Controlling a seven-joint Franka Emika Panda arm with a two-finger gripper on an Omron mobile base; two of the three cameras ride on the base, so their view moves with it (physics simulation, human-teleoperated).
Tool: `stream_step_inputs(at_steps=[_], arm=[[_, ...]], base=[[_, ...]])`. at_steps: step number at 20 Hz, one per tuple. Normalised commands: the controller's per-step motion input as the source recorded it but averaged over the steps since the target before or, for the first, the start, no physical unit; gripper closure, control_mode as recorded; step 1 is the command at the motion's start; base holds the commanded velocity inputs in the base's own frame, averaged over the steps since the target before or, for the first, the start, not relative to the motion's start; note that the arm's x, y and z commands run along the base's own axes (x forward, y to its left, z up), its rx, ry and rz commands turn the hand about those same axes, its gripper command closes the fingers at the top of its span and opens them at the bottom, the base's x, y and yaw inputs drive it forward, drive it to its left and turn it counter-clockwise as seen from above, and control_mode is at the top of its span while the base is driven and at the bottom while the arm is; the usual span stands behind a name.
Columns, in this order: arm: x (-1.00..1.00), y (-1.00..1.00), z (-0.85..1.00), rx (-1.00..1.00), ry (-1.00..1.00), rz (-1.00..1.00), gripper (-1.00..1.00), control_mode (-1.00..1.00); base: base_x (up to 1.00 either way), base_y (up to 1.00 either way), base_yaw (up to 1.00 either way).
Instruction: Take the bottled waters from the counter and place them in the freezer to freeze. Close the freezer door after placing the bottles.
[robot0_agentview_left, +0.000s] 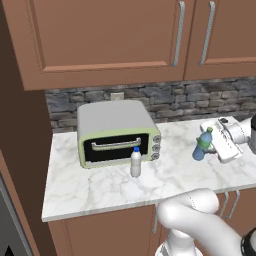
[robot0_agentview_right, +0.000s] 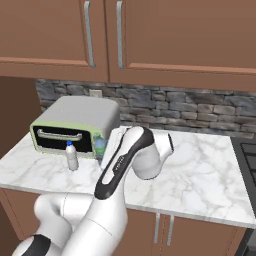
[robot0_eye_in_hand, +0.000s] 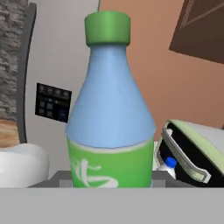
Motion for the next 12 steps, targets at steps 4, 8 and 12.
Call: stream_step_inputs(at_steps=[4,8,12], arm=[[0.00,0.35,0.00,-0.03,0.10,-0.09,1.00,-1.00],[0.00,0.24,0.00,-0.01,0.25,-0.11,1.00,-1.00],[-0.12,0.03,0.00,0.02,0.18,-0.10,1.00,-1.00]], base=[[0.00,0.00,0.00],[0.00,0.00,0.00],[0.00,0.00,0.00]])
